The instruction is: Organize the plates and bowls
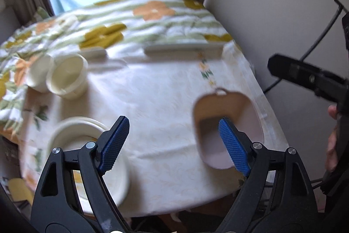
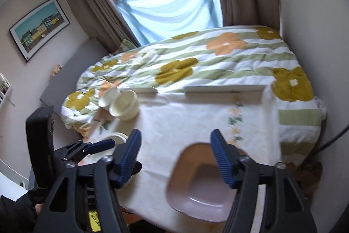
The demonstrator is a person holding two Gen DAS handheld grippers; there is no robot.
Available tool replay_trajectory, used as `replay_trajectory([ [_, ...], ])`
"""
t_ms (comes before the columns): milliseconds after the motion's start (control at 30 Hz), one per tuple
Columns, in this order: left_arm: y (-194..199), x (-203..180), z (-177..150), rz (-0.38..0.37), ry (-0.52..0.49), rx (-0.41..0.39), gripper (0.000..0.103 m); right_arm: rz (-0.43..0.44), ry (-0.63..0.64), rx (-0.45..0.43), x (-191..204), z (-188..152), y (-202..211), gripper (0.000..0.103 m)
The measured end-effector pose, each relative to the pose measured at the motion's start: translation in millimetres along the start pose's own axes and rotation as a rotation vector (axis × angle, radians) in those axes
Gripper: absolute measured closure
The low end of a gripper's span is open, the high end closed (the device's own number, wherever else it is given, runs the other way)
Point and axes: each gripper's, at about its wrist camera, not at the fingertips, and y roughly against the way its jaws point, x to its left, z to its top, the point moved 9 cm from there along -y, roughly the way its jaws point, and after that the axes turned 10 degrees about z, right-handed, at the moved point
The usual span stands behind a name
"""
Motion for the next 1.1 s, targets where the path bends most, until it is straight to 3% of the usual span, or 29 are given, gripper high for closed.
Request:
replay_trajectory([
  [33,9,12,9,0.019,0.004,-0.026,0.017,0.018,0.0,-0.016,10,6,-4,0.013],
  [100,26,42,26,0.058,0.015,-0.085,0.007,0.058,-0.001,-0.061,34,20,-14,0.003],
  [133,32,58,34,0.078,0.022,-0.111,0.0,0.071,0.0,-0.077,44,26,-20,0.002],
  [233,35,110,52,0.125,0.049,-0.149,0.0,0.071,0.006,-0.071,70,43,-52,0.002],
  [367,9,175,58,0.14,0.105,-0.079,0.0,0.033,-0.02,-0.024,91,57,-102,0.002],
  [533,-45,255,49,0.13,0.259,0.049,0.0,-0.001,-0.072,0.085,91,59,-177,0.002],
  [600,-74,273,45,0.082,0.31,0.106,0.001,-0.013,-0.094,0.121,85,55,-209,0.002],
  [700,-119,292,34,0.012,0.377,0.189,0.01,-0.021,-0.124,0.196,78,41,-256,0.012],
  [767,-143,291,26,-0.03,0.394,0.24,0.024,-0.024,-0.153,0.251,73,30,-284,0.025],
  [867,-174,286,18,-0.069,0.381,0.298,0.038,-0.034,-0.191,0.306,65,14,-312,0.032],
  [933,-186,283,15,-0.08,0.362,0.318,0.048,-0.037,-0.218,0.333,60,6,-324,0.044],
  [1033,-200,278,15,-0.083,0.327,0.327,0.052,-0.047,-0.24,0.354,53,-1,-335,0.049],
  [1100,-206,277,15,-0.083,0.309,0.329,0.063,-0.053,-0.241,0.366,51,-3,-339,0.055],
])
